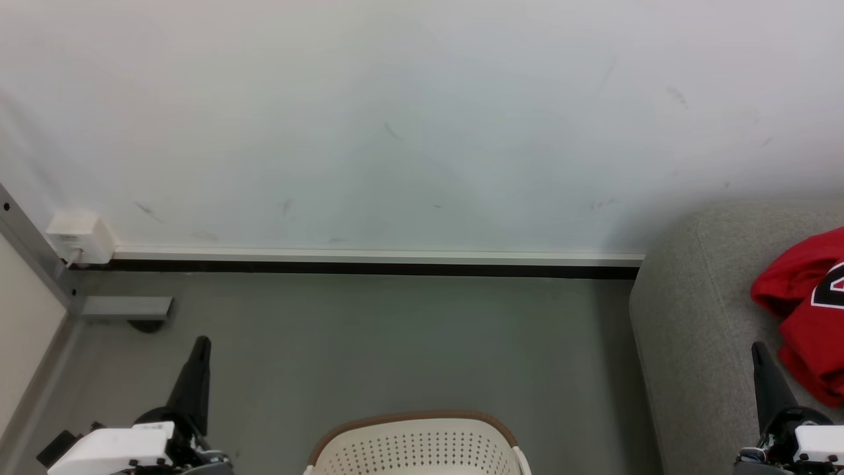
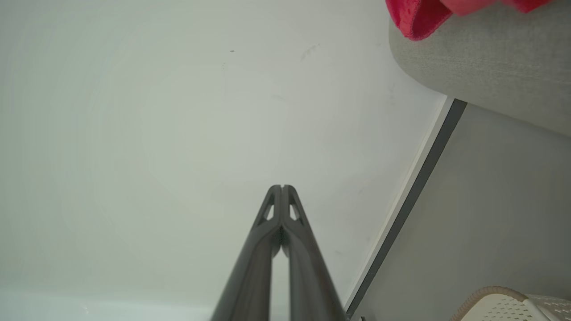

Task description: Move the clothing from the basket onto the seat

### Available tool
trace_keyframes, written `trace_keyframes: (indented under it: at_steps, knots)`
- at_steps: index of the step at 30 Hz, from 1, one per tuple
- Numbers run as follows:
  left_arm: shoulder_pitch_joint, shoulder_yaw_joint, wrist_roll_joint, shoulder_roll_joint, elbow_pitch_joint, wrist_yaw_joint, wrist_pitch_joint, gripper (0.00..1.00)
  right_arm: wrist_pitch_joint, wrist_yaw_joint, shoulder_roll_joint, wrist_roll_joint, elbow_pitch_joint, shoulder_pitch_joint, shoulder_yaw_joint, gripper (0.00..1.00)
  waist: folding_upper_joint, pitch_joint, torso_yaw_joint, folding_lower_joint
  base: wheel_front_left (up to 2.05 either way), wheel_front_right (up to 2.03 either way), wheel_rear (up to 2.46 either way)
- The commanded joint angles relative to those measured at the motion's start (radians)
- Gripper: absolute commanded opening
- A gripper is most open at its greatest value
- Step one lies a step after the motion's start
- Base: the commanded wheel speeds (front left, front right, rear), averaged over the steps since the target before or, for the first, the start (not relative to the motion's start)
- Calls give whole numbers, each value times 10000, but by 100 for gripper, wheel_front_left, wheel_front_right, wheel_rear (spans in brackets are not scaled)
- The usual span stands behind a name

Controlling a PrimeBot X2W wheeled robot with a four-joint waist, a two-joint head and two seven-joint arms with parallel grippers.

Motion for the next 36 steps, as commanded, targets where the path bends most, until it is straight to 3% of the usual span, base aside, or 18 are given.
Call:
trace_keyframes:
  at_steps: [1,36]
  knots:
    - [-85,36,-153,20,-64,4,51,0,39,-20,-59,190,-31,-130,6,0,0,3,2,0,0,0,0]
    - [-97,40,-384,17,-86,13,99,0,-523,-21,-631,987,-173,-55,710,0,0,21,14,0,0,0,0]
